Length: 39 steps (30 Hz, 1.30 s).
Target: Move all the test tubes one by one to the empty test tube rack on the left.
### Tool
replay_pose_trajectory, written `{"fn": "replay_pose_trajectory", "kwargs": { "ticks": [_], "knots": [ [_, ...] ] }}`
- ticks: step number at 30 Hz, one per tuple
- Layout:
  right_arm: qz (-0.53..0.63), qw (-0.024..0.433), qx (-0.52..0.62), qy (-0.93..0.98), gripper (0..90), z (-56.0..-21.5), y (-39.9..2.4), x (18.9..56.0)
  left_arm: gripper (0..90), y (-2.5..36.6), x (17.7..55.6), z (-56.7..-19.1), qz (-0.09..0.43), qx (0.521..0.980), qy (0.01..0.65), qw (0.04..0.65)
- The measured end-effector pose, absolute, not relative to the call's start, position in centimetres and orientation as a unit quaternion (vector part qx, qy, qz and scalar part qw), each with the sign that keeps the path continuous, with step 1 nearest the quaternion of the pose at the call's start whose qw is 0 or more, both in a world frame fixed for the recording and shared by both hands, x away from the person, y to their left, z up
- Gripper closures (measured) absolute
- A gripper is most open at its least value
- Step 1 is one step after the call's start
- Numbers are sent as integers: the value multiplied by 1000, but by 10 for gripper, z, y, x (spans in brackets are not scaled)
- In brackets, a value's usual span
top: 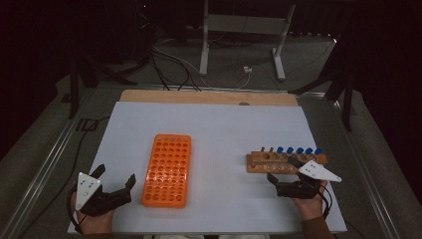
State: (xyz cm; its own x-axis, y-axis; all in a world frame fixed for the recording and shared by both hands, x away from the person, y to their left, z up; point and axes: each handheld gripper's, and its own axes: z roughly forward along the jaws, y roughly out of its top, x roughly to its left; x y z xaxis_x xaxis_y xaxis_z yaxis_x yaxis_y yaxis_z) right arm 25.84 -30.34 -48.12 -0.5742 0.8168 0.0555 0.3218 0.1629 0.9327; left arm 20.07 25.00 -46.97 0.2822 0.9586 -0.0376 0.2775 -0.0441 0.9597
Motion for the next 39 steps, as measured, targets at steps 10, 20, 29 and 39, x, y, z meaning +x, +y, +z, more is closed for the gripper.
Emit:
{"fn": "replay_pose_trajectory", "kwargs": {
  "ticks": [10,20,29,39],
  "knots": [
    [519,231,384,728,0,-476,-297,256,14,261,200,-465,338,618,504,500],
    [526,248,385,717,0,-437,-303,259,13,258,201,-467,342,626,501,490],
    [504,261,408,715,0,-412,-321,275,14,264,200,-470,337,611,519,494],
    [486,275,451,696,36,-398,-357,284,14,262,202,-470,339,613,517,492]
  ]
}}
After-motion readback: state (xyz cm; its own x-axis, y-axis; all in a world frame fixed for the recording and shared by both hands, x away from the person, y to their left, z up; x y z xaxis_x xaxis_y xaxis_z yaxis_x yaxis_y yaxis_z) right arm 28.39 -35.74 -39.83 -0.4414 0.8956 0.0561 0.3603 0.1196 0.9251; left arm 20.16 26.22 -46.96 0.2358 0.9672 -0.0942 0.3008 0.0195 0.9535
